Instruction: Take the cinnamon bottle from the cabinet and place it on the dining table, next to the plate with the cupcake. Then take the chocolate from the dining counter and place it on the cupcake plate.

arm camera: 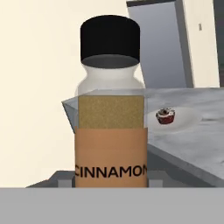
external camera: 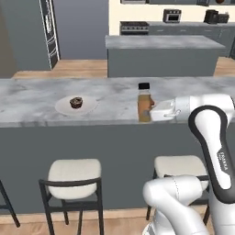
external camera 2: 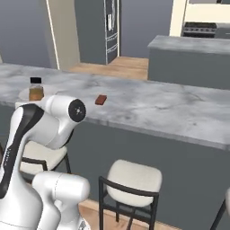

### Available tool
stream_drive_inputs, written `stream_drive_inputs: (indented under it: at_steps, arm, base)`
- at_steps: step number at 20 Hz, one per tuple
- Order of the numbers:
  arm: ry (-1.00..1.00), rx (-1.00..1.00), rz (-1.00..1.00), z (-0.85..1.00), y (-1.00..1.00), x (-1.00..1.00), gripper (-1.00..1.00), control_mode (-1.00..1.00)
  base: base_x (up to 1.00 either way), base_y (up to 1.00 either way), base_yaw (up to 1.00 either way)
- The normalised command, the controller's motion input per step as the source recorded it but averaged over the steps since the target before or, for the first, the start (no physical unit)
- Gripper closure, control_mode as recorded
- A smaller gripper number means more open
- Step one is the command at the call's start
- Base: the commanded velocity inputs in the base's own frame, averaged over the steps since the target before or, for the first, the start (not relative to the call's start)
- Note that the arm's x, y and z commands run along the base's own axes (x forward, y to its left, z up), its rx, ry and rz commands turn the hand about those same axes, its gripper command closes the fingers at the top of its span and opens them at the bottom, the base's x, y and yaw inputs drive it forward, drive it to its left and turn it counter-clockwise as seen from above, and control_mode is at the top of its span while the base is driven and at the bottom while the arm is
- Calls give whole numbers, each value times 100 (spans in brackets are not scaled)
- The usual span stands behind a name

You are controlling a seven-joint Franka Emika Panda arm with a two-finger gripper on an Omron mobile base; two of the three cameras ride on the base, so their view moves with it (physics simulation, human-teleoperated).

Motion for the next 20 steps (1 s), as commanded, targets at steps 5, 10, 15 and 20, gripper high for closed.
stream_drive_inputs:
  at_steps: [5, 10, 15, 20]
  arm:
    - [0, 0, 0, 0, 0, 0, 100, 100]
    - [0, 0, 0, 0, 0, 0, 100, 100]
    - [0, 0, 0, 0, 0, 0, 100, 100]
    - [0, 0, 0, 0, 0, 0, 100, 100]
  base:
    - [-14, 64, -22]
    - [2, 34, -19]
    - [57, 47, -15]
    - [86, 43, -2]
